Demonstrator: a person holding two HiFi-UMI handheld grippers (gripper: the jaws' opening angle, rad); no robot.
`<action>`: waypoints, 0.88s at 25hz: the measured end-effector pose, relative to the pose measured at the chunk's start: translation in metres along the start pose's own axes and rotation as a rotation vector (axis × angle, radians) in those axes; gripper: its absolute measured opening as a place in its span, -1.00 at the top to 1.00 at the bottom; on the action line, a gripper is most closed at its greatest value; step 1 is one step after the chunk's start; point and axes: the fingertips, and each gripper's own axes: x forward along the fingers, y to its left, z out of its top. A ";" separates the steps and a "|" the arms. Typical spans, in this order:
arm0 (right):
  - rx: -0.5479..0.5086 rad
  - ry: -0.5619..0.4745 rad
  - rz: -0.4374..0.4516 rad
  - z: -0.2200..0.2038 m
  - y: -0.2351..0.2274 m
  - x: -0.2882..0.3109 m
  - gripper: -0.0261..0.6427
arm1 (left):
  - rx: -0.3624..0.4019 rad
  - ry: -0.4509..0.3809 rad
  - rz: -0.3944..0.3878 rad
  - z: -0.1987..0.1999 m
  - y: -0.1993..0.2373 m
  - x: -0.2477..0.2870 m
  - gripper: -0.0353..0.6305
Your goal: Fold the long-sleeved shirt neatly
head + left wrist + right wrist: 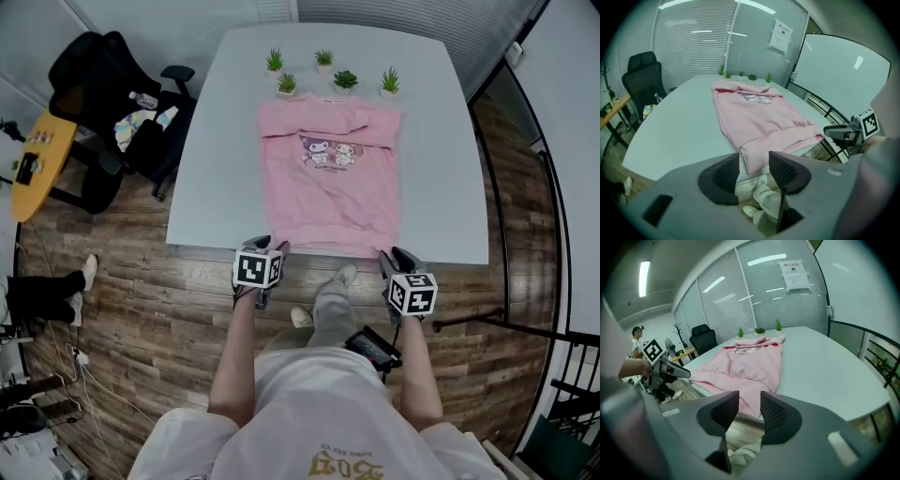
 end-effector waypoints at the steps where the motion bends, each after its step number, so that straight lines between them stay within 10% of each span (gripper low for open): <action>1: -0.003 0.008 -0.003 -0.002 -0.001 0.002 0.48 | -0.014 0.001 -0.005 -0.001 0.000 0.002 0.29; 14: -0.052 0.110 -0.068 -0.023 -0.015 0.017 0.44 | -0.116 0.012 0.004 -0.003 0.007 0.015 0.62; 22: -0.066 0.123 -0.072 -0.021 -0.017 0.014 0.83 | -0.116 -0.022 0.017 0.003 0.013 0.007 0.80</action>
